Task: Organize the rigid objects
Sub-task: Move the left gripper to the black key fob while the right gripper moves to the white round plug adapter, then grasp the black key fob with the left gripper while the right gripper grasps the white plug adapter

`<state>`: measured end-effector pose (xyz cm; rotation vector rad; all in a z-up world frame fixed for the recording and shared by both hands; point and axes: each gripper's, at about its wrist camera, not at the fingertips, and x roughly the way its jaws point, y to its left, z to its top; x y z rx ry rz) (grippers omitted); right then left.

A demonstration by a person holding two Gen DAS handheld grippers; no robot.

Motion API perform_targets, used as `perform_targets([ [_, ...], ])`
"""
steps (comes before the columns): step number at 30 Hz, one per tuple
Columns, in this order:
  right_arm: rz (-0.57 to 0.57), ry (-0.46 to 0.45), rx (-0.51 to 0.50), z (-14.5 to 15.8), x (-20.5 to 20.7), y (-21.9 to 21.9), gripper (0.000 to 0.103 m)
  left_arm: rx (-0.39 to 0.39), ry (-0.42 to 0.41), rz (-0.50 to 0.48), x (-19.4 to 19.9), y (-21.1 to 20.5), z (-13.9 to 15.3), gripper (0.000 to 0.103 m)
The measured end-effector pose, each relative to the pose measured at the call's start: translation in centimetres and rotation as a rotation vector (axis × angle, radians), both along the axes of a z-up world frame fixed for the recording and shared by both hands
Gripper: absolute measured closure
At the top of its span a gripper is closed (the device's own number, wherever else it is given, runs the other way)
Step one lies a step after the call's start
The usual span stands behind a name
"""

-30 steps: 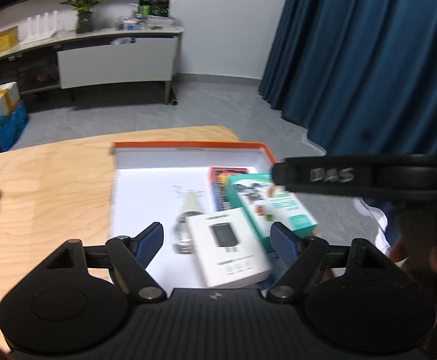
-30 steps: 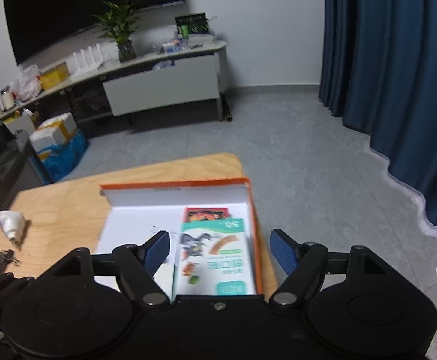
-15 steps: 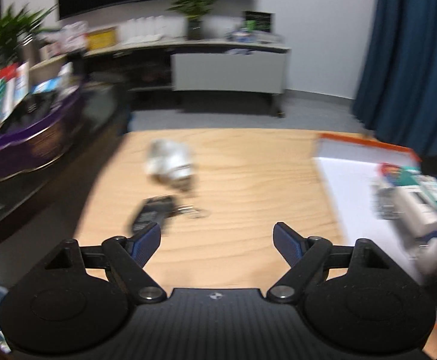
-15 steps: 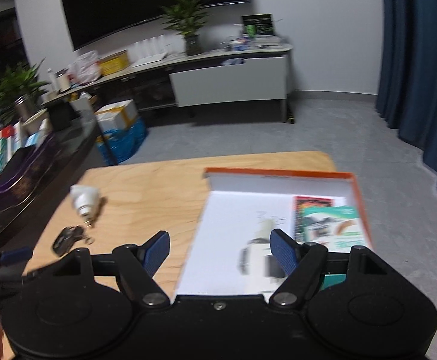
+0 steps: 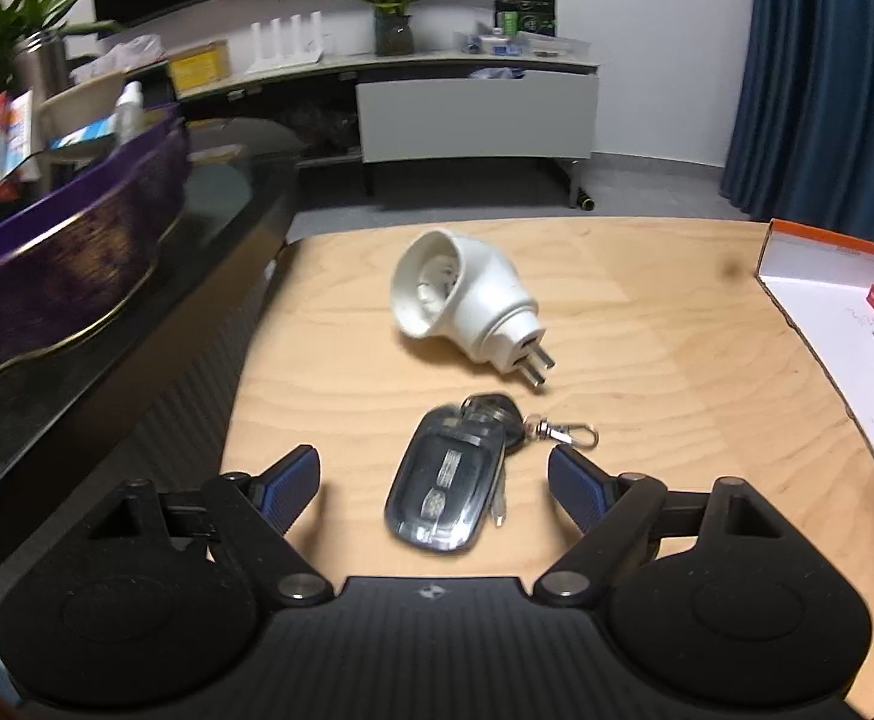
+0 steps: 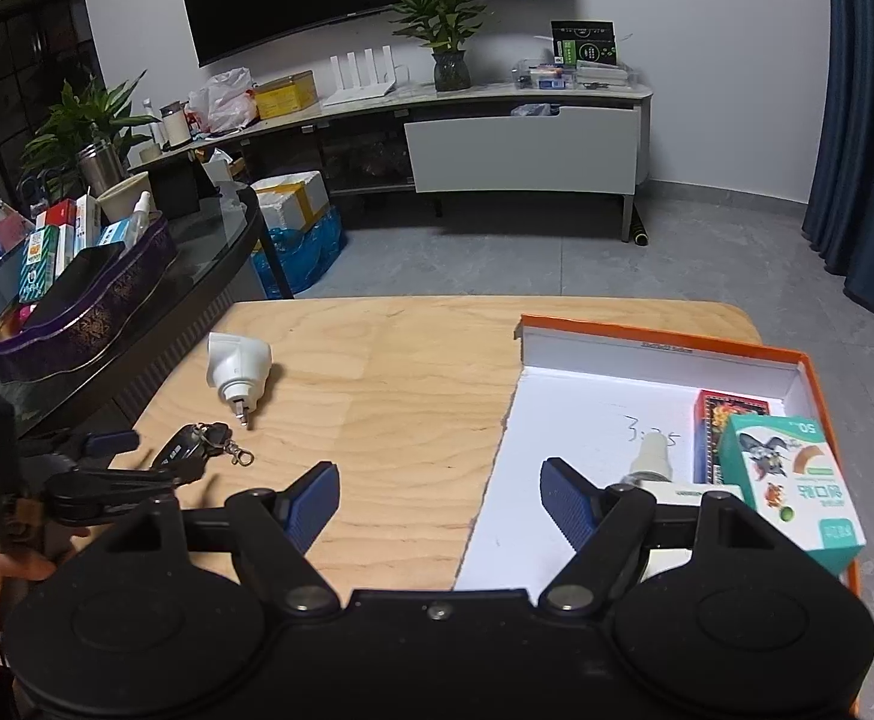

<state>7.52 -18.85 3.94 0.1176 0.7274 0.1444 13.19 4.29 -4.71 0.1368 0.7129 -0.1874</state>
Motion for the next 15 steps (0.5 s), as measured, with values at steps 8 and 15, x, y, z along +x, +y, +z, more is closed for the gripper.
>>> perform_targets([
  [8,0.039,0.011,0.004,-0.9,3.1,2.2,0.015,-0.037,-0.019,-0.075,0.7,0.0,-0.9,0.057],
  [15,0.151,0.022,0.038,-1.8,7.0,6.7,0.015,-0.047,0.046,-0.055,-0.5,0.3,0.3,0.067],
])
